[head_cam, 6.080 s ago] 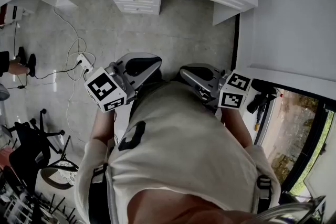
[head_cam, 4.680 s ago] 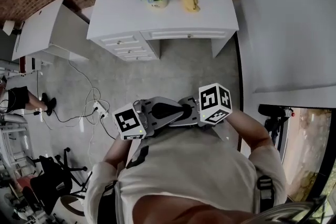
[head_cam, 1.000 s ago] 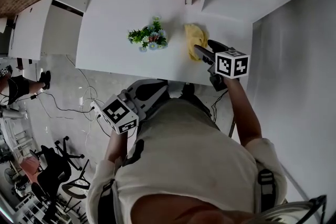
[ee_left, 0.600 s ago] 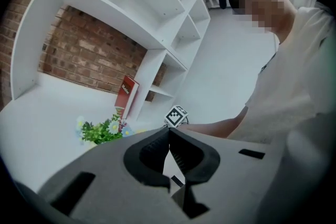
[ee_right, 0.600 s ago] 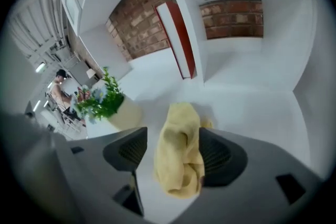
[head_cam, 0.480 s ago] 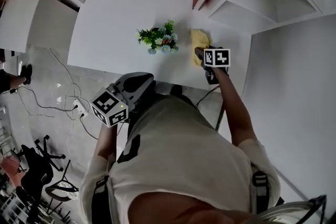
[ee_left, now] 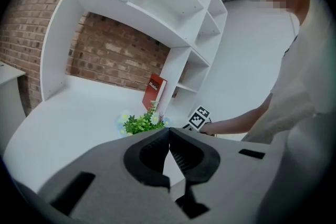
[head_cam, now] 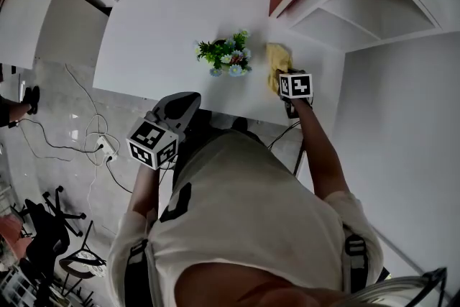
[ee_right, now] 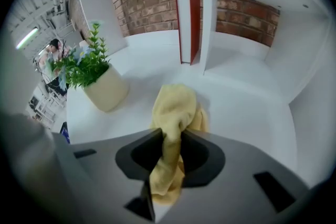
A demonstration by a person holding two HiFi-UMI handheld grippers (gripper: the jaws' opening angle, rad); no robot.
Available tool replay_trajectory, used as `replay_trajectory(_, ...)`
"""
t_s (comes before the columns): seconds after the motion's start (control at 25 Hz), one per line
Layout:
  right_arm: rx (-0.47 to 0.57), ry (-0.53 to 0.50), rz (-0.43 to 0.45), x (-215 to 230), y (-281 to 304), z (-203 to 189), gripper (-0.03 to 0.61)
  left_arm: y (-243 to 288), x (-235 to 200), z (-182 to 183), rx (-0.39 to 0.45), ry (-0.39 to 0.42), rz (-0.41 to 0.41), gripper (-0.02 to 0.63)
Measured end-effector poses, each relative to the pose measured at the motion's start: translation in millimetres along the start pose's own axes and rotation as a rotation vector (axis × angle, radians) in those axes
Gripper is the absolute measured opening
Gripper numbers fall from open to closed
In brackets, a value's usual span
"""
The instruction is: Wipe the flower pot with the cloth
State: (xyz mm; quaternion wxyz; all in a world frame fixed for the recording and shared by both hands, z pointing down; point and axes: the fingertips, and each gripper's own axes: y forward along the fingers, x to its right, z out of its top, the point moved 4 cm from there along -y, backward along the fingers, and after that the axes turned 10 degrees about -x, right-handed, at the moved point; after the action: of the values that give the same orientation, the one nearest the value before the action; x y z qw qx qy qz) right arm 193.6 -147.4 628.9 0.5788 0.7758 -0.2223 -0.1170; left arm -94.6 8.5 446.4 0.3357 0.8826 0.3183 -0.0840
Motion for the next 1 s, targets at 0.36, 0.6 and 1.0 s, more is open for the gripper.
replay_trajectory(0.36, 0.11, 0.153, 0.145, -16.0, -25.7, -20.2, 0.092, 27.7, -39.4, -3.0, -0.034, 0.038, 0.138, 0.02)
replay_trajectory(0.6, 0.198, 0.239, 0.28, -43.6, -53.9, -17.2, 0.094, 64.8, -70.6, -16.1, -0.126, 0.14, 0.179, 0.02)
replay_trajectory(1.0, 0.276, 0.214, 0.34, -95.7, -86.5, 27.7, 0.096, 92.4, -100.2, -25.4, -0.178, 0.195, 0.062, 0.023)
